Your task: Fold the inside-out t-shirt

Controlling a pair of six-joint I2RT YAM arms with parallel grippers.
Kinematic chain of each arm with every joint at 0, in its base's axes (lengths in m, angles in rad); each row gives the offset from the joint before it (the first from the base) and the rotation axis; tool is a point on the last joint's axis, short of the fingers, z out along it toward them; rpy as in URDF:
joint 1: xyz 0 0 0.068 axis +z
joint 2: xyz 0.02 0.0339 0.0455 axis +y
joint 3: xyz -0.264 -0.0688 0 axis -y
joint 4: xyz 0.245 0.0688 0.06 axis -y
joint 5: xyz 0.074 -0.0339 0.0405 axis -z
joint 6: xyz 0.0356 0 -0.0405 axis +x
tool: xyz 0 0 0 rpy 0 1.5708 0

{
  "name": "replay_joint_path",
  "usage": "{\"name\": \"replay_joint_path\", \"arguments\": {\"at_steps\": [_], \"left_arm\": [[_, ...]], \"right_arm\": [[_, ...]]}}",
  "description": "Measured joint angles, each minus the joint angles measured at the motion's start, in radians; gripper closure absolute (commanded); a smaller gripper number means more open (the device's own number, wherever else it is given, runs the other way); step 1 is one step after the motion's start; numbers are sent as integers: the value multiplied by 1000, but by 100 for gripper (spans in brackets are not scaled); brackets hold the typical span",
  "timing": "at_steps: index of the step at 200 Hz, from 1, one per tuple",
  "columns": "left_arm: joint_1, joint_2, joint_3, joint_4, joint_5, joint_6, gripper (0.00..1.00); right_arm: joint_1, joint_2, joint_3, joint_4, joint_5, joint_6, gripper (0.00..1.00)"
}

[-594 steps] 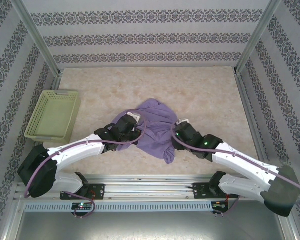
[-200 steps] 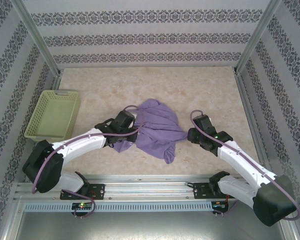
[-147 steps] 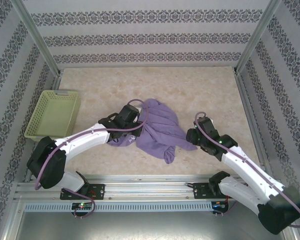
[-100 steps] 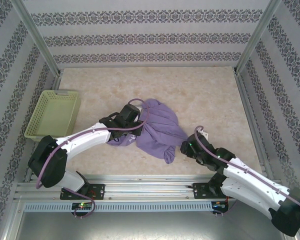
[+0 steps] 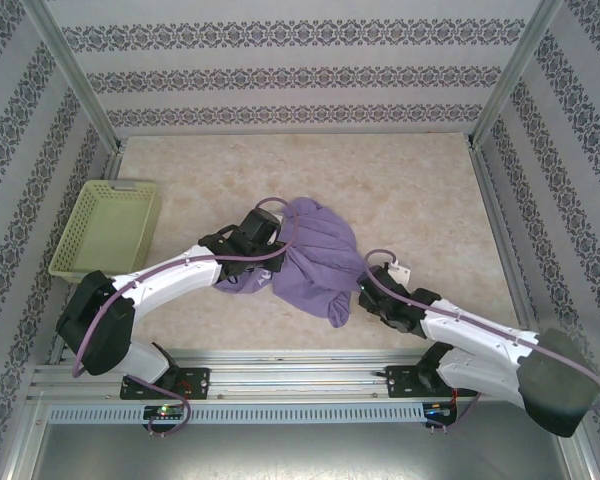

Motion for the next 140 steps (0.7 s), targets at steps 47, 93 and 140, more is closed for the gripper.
{"name": "replay_joint_path", "arguments": {"at_steps": [47,93,140], "left_arm": [[0,0,0,-1,-13,0,100],[27,51,55,-60,-128,0,100],[126,105,84,-92,-228,0,100]], "right_arm": [[-14,79,57,-8,34,-29,100],[-22,28,172,-186,35,-106,100],[-151,-289,289,-344,-97,-229,100]]}}
